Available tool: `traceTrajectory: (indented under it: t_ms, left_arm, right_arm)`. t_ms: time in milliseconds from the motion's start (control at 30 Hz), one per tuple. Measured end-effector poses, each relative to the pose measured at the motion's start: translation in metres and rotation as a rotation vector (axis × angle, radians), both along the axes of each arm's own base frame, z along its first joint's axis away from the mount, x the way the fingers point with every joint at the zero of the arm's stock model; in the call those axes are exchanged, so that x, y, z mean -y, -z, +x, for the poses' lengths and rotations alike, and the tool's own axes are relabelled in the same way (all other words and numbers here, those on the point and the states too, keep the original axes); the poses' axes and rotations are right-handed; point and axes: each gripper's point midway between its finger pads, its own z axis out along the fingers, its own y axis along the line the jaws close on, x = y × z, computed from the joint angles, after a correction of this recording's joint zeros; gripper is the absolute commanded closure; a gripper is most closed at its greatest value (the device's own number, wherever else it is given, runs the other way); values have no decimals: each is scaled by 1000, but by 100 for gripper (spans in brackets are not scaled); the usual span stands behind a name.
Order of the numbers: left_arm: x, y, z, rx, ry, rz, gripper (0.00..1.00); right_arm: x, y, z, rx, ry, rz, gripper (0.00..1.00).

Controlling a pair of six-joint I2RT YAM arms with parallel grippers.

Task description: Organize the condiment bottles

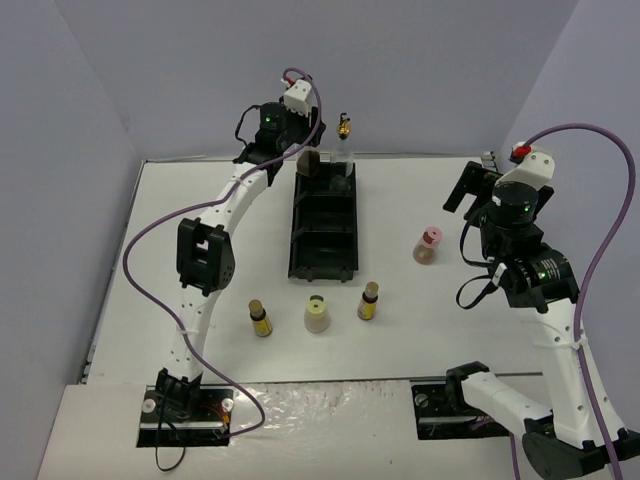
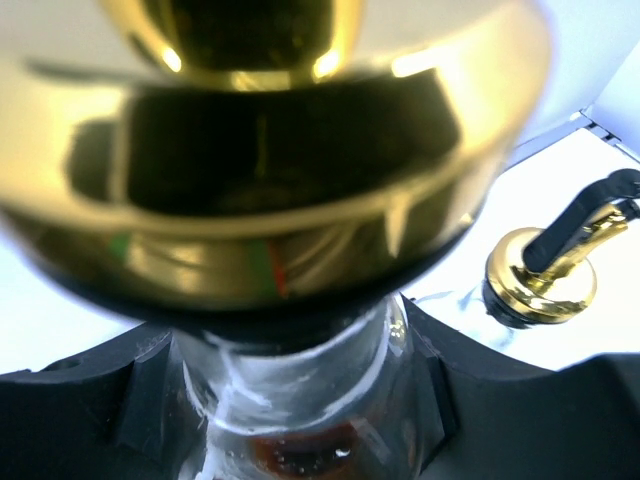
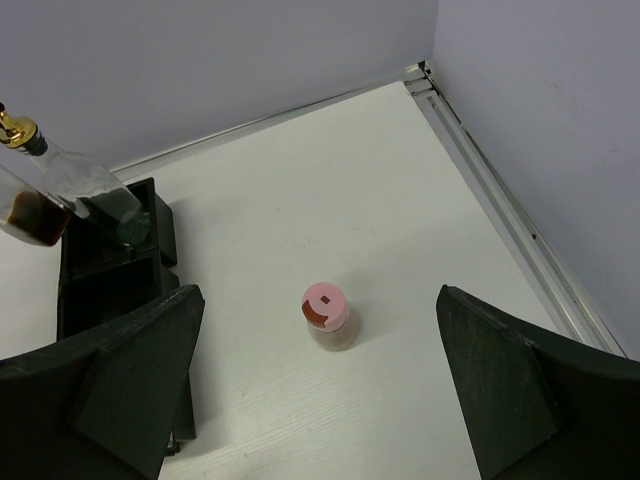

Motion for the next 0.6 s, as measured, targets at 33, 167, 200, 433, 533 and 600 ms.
traceTrajectory:
  t_ms: [33,167,200,433,533,600]
  left_arm:
    - [-1,0,2,6,0,-2,100]
    - [0,4,6,18,3,-8,100]
    - [0,6,7,20,3,-9,100]
    - [2,22,13,17,4,-14,100]
    - [3,29,14,7,5,-21,100]
    - [4,32,14,2,6,-31,100]
  right_arm:
    - [-1,1,1,-3,-2,-1,0]
    - [-3,3,5,-6,-12,0,0]
    - [-4,4,6,-6,-13,0,0]
    - [-6,12,7,-23,-22,-4,0]
    - [-6,12,8,-23,-25,-5,0]
    - [-6,12,8,-21,-26,-4,0]
